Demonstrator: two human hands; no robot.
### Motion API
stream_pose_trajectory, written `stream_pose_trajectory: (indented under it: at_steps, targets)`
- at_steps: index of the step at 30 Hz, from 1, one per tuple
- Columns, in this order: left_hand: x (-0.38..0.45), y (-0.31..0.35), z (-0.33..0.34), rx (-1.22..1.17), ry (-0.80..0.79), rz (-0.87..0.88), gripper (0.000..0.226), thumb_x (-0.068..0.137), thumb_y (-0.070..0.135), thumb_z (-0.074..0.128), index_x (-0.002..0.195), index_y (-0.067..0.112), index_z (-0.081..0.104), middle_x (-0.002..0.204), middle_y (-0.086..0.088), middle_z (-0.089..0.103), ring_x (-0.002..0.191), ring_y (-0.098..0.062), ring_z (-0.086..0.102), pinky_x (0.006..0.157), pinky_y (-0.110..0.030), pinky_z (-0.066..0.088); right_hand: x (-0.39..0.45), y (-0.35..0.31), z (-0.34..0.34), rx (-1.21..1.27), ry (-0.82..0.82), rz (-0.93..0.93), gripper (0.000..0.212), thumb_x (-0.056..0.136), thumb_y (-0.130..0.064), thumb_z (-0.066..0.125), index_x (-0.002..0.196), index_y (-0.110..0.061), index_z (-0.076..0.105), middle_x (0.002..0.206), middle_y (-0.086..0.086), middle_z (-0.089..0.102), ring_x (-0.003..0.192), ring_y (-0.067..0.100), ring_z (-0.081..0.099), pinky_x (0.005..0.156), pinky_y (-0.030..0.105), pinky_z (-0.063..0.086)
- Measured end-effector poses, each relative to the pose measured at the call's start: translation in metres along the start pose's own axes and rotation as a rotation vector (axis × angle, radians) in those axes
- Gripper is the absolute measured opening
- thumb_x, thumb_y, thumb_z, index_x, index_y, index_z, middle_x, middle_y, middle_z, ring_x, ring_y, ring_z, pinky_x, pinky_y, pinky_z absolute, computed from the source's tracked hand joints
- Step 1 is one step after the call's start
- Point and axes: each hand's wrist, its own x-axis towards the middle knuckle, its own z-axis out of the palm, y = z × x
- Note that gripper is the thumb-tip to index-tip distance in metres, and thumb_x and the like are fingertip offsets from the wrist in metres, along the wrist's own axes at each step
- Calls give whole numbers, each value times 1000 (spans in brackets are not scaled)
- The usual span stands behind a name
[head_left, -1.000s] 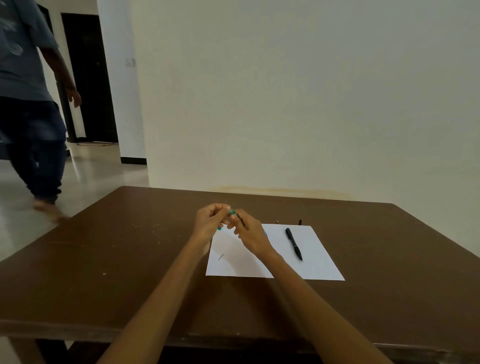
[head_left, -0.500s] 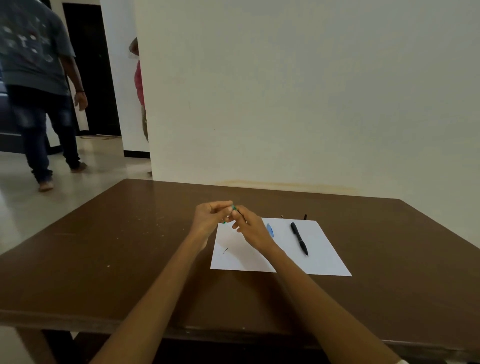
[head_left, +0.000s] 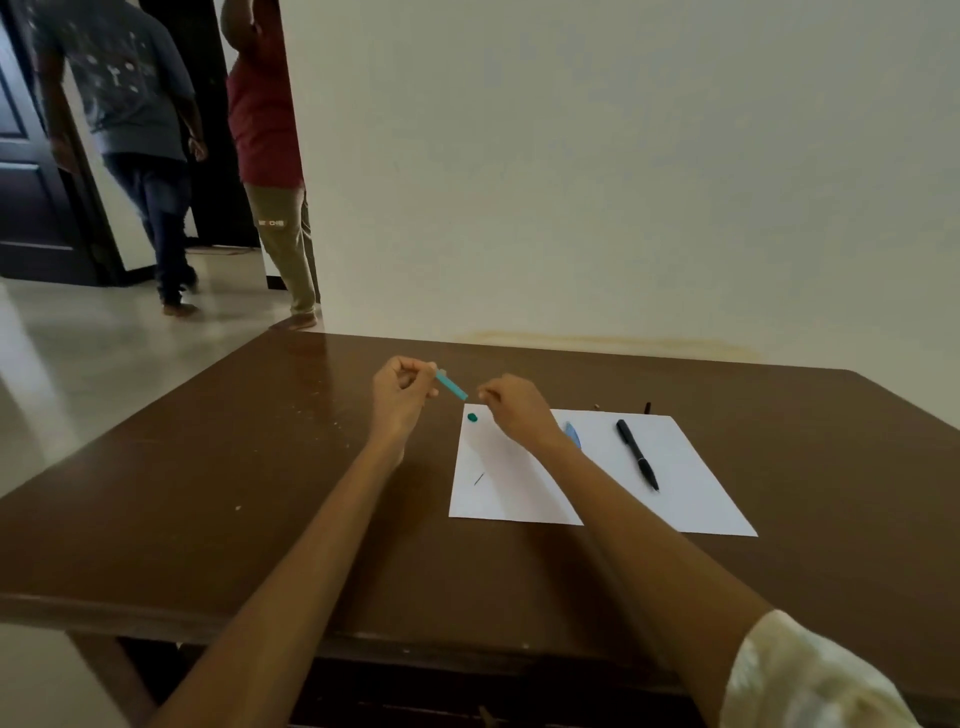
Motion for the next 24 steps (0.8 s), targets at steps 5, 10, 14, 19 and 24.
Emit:
stream_pose_trajectory:
  at_steps: [5,10,14,19,24]
  targets:
    - [0,-10,4,-21,29,31,12,91,16,56,98,6,53,92,-4,67,79,-7,67,60,-11,54,14,-10,16,-128,-149,72,27,93,-24,55,110,-4,64,104,11,67,91,21,64,77,24,46]
    - [-2,-6,12,0,-7,65,7,90,17,58,94,12,56,82,5,67,72,-3,67,53,-9,50,17,-12,16,-124,-141,122,22,90,-19,60,104,-3,64,103,14,68,91,23,66,80,28,50]
    - [-6,-11,25,12,20,9,9,89,21,60,95,15,59,83,3,66,71,-8,67,52,-14,52,15,-8,7,124,-65,168,21,87,-19,65,100,-3,70,99,12,70,84,19,65,77,24,49]
    - [-12,-16,45,66,-30,-11,12,88,24,62,93,14,62,83,0,67,66,-12,67,50,-18,53,6,-7,-29,890,199,300,19,84,-12,69,102,-6,69,89,6,70,77,17,67,81,29,57]
    - [-14,-18,47,69,-99,9,12,87,21,64,93,12,64,83,-5,69,69,-17,69,53,-21,55,-14,-4,-36,908,61,205,23,85,-4,66,107,2,67,90,18,70,80,26,70,80,35,58]
